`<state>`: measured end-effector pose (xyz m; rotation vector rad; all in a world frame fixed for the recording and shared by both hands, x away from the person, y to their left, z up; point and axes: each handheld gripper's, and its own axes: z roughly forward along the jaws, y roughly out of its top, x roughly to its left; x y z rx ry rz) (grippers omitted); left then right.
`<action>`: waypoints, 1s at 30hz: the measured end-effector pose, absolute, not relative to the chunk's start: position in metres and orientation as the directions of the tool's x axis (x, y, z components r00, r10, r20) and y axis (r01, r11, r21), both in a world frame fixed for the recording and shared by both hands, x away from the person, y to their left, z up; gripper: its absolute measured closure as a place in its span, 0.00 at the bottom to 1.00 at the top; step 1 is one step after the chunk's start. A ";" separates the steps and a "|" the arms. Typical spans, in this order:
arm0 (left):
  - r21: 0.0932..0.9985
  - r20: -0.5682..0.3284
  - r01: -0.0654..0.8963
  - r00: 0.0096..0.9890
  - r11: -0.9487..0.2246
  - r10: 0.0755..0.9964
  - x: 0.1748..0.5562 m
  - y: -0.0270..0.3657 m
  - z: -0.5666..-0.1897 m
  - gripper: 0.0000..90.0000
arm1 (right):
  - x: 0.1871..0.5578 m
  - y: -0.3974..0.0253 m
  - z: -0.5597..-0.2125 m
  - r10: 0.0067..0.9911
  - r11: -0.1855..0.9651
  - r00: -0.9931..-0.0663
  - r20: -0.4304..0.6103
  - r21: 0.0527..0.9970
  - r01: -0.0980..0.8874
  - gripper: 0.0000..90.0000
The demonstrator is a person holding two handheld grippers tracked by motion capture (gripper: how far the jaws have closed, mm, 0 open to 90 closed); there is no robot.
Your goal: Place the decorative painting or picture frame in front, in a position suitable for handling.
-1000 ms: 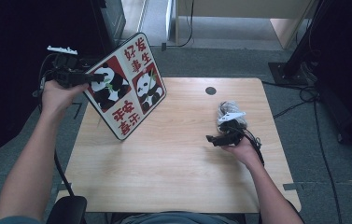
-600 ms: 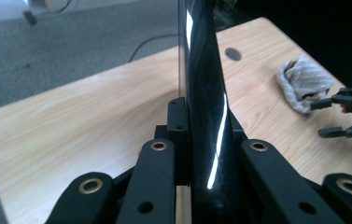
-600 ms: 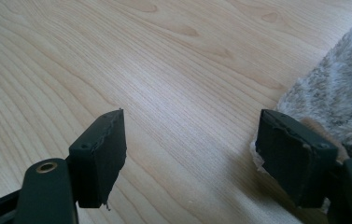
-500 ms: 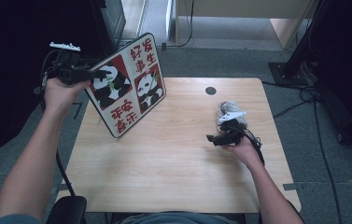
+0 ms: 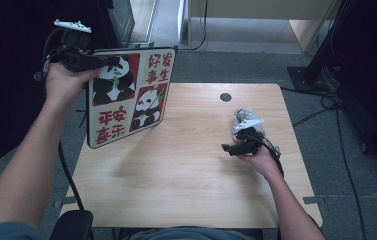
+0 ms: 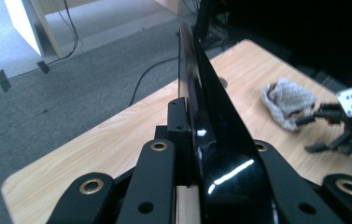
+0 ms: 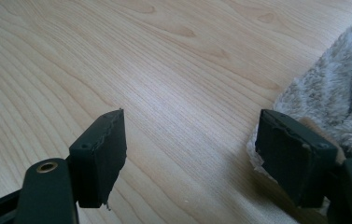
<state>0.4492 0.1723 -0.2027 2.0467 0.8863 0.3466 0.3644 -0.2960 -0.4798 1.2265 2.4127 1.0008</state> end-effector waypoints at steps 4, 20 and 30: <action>0.798 -0.057 0.445 0.728 -0.408 0.683 0.442 0.165 -0.188 0.91 | 0.365 -0.297 -0.480 0.787 0.408 -0.612 0.080 0.676 0.614 0.28; 0.800 -0.084 0.391 0.825 -0.455 0.559 0.408 0.115 -0.168 0.91 | 0.365 -0.300 -0.478 0.793 0.394 -0.601 0.096 0.673 0.626 0.28; 0.820 -0.111 0.355 0.868 -0.450 0.483 0.396 0.080 -0.177 0.91 | 0.364 -0.301 -0.478 0.792 0.400 -0.604 0.094 0.667 0.629 0.28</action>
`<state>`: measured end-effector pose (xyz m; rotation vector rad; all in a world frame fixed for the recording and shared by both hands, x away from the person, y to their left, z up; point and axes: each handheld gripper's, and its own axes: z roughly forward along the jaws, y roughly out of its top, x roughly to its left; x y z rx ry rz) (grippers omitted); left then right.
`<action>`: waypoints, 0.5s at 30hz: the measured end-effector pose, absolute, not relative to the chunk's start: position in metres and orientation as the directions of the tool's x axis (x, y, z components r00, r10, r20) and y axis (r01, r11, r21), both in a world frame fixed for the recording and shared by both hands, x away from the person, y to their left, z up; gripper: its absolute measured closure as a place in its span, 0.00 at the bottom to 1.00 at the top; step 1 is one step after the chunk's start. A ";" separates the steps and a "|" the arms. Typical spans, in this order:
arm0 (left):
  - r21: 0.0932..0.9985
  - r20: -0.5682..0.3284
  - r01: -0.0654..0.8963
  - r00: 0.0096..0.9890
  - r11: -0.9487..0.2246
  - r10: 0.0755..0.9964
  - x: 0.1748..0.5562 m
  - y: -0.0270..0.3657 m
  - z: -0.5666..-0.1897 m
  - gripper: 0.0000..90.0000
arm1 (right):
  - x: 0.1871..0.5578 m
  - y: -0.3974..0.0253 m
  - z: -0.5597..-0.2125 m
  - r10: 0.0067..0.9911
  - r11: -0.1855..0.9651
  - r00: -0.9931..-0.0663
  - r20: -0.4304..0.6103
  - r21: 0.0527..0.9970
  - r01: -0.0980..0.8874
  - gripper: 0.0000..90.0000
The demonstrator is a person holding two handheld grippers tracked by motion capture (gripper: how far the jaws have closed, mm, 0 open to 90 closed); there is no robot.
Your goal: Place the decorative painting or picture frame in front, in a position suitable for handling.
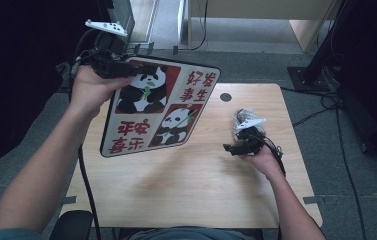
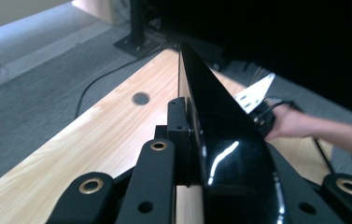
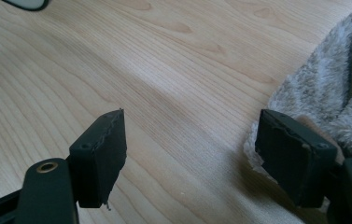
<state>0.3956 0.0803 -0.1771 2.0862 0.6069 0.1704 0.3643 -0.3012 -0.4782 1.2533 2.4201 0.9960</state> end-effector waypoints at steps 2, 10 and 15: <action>0.818 -0.113 0.350 0.875 -0.455 0.470 0.394 0.073 -0.179 0.91 | 0.365 -0.301 -0.479 0.792 0.401 -0.603 0.094 0.665 0.630 0.28; 0.827 -0.141 0.347 0.890 -0.442 0.434 0.393 0.047 -0.189 0.91 | 0.365 -0.302 -0.479 0.788 0.412 -0.609 0.091 0.658 0.631 0.28; 0.826 -0.142 0.345 0.892 -0.445 0.428 0.394 0.037 -0.195 0.91 | 0.364 -0.303 -0.479 0.792 0.404 -0.603 0.099 0.656 0.638 0.28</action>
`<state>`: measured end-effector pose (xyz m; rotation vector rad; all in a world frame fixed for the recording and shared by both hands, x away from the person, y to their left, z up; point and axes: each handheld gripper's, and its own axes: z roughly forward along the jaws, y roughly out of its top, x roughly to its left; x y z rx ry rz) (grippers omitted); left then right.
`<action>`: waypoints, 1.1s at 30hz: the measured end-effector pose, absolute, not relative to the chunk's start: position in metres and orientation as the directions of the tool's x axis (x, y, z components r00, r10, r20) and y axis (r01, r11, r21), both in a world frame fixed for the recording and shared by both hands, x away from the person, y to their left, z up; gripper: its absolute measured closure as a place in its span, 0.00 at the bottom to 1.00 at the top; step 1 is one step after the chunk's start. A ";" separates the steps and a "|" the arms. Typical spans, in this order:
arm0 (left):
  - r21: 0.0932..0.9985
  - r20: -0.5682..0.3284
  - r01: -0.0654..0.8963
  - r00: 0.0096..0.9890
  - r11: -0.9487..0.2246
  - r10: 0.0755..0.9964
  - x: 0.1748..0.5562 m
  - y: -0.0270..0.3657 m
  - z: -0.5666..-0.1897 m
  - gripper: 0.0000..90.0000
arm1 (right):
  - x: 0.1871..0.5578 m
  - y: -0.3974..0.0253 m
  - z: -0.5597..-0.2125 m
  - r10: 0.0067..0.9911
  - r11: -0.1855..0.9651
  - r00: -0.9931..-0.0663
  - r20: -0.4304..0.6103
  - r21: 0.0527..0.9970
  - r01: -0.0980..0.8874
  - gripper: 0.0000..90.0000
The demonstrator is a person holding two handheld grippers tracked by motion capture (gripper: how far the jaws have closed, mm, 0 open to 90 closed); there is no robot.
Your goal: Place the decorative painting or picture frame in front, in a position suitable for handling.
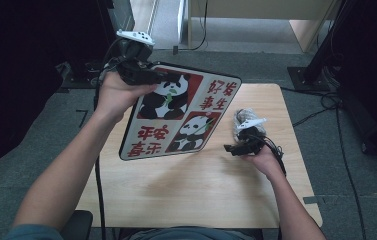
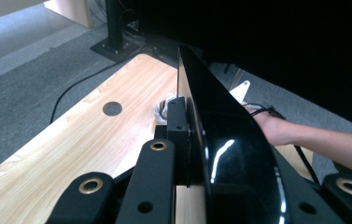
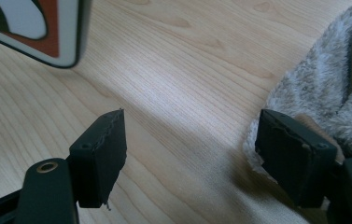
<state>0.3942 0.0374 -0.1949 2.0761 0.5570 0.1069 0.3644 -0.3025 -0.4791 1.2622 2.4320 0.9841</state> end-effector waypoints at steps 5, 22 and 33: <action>0.824 -0.148 0.349 0.893 -0.447 0.424 0.397 0.027 -0.202 0.90 | 0.365 -0.305 -0.479 0.789 0.411 -0.608 0.092 0.657 0.632 0.28; 0.833 -0.183 0.382 0.873 -0.401 0.453 0.398 0.045 -0.215 0.90 | 0.364 -0.305 -0.479 0.788 0.410 -0.607 0.097 0.653 0.636 0.28; 0.831 -0.222 0.430 0.838 -0.353 0.498 0.387 0.079 -0.232 0.91 | 0.363 -0.307 -0.478 0.796 0.404 -0.598 0.095 0.652 0.641 0.28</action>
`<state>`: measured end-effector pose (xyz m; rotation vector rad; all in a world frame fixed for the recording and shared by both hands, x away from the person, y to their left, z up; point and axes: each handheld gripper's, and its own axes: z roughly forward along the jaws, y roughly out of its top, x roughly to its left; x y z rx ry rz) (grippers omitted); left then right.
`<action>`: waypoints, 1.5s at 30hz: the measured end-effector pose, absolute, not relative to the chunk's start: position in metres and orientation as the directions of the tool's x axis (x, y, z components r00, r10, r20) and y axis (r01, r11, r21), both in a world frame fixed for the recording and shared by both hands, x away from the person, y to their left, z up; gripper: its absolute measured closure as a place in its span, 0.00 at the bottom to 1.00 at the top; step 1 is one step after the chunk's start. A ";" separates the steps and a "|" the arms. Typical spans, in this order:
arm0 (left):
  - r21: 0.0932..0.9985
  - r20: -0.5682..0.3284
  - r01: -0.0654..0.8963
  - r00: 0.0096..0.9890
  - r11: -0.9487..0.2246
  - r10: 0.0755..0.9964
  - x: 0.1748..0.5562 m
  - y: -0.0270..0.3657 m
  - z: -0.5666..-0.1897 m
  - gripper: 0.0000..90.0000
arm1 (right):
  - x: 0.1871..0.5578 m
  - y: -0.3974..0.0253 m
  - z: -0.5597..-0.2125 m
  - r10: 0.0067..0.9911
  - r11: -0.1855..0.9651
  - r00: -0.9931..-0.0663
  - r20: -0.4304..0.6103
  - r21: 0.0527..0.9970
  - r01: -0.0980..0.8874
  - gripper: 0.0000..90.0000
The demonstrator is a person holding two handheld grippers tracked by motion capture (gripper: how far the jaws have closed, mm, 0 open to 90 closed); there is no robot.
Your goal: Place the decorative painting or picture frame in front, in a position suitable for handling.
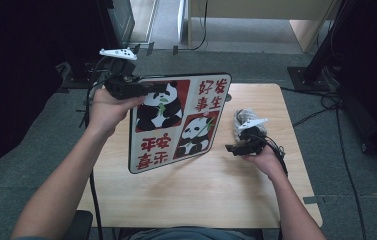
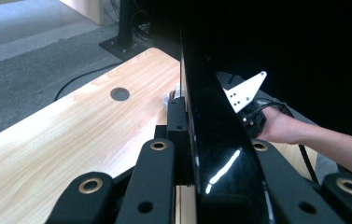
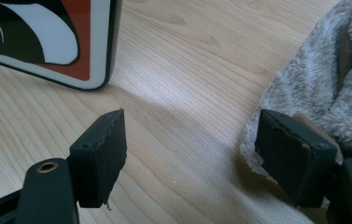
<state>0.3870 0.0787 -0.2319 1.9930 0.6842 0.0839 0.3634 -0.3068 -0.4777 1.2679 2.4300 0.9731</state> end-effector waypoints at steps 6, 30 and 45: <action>0.829 -0.253 0.455 0.825 -0.327 0.506 0.381 0.092 -0.243 0.90 | 0.364 -0.310 -0.476 0.801 0.399 -0.591 0.089 0.657 0.639 0.28; 0.808 -0.278 0.486 0.812 -0.333 0.513 0.356 0.109 -0.268 0.90 | 0.365 -0.323 -0.469 0.822 0.353 -0.561 0.099 0.684 0.638 0.28; 0.802 -0.283 0.498 0.803 -0.330 0.524 0.346 0.118 -0.280 0.90 | 0.365 -0.333 -0.459 0.846 0.309 -0.525 0.096 0.714 0.628 0.29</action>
